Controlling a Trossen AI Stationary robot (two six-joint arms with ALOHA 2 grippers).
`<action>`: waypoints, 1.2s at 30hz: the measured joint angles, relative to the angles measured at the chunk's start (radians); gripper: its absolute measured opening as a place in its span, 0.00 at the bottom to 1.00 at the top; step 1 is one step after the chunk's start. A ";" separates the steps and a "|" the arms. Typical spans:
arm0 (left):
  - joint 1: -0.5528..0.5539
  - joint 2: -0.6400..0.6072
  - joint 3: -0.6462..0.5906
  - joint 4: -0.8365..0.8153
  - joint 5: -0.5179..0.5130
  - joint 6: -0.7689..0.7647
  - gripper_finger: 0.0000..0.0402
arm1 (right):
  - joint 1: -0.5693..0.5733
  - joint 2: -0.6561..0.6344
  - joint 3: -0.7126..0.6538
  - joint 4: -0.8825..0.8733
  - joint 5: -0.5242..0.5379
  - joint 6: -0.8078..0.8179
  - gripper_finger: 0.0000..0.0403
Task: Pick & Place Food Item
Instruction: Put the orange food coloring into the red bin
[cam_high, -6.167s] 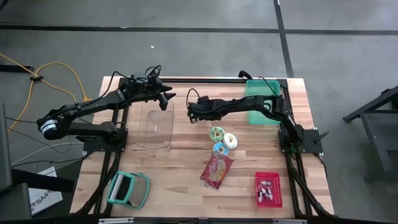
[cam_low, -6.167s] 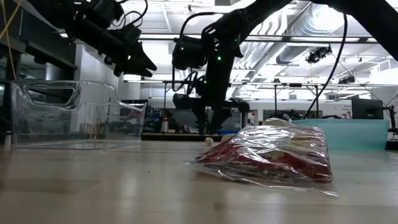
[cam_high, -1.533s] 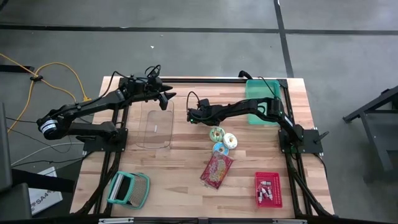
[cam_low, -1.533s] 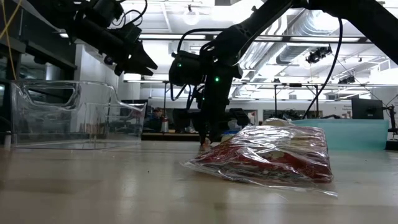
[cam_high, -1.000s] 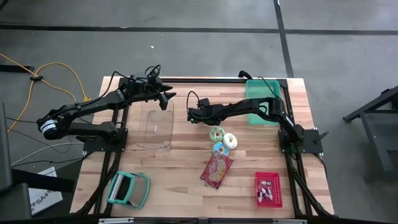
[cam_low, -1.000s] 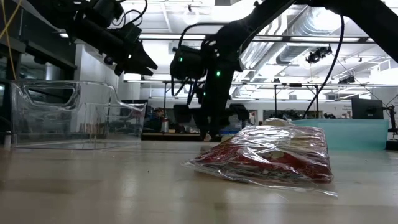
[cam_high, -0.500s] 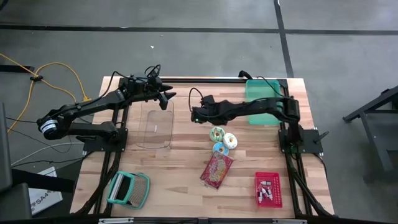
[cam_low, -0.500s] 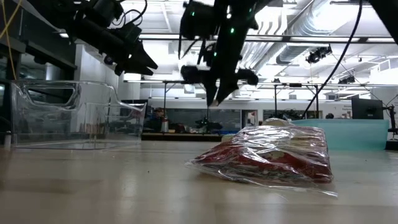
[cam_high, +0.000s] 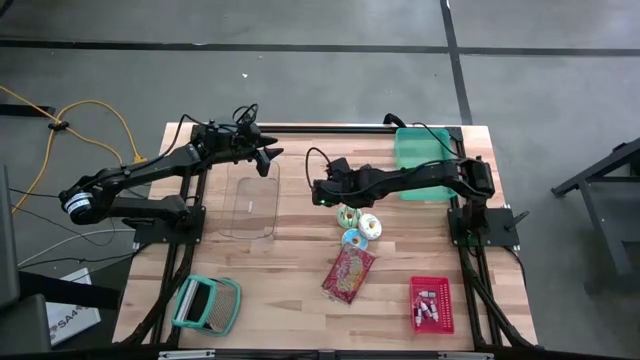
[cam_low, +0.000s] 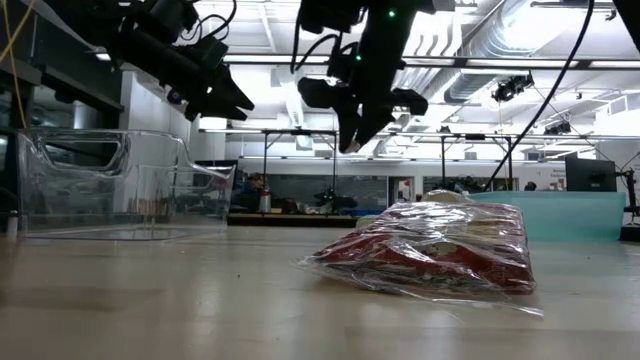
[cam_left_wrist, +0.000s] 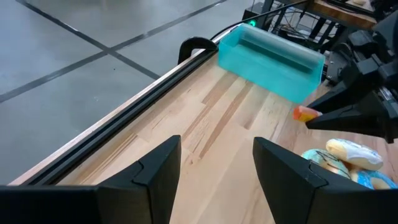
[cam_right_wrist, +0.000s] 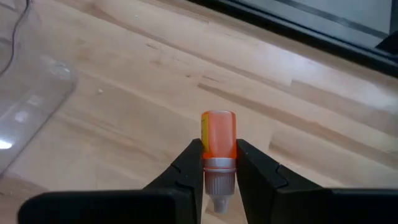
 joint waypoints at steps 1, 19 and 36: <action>0.000 0.000 0.000 0.000 0.000 0.000 0.48 | 0.005 0.000 0.000 -0.009 -0.001 0.011 0.16; 0.000 0.000 0.000 0.000 0.000 0.001 0.48 | 0.196 0.000 0.000 -0.362 -0.034 0.482 0.17; 0.000 0.000 0.000 0.000 0.000 0.003 0.48 | 0.513 0.001 0.000 -0.578 -0.178 1.041 0.17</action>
